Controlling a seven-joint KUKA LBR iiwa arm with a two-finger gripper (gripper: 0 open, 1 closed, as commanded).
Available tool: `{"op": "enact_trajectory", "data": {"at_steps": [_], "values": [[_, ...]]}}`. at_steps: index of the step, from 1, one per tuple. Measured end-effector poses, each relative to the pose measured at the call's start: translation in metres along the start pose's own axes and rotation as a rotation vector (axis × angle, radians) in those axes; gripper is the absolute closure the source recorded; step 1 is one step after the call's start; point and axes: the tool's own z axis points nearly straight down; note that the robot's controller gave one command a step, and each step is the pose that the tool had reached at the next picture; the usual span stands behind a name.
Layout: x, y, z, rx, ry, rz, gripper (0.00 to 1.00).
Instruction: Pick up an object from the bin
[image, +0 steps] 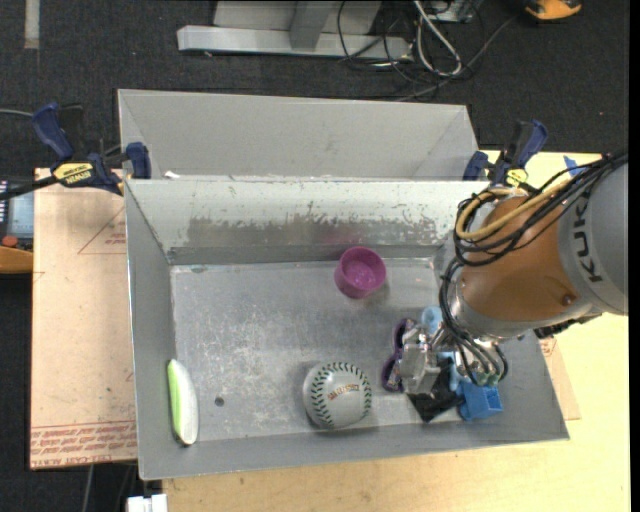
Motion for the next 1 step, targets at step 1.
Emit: {"op": "enact_trajectory", "data": {"at_steps": [1], "values": [[0.0000, 0.0000, 0.0000, 0.000, 0.000, 0.000, 1.00]]}}
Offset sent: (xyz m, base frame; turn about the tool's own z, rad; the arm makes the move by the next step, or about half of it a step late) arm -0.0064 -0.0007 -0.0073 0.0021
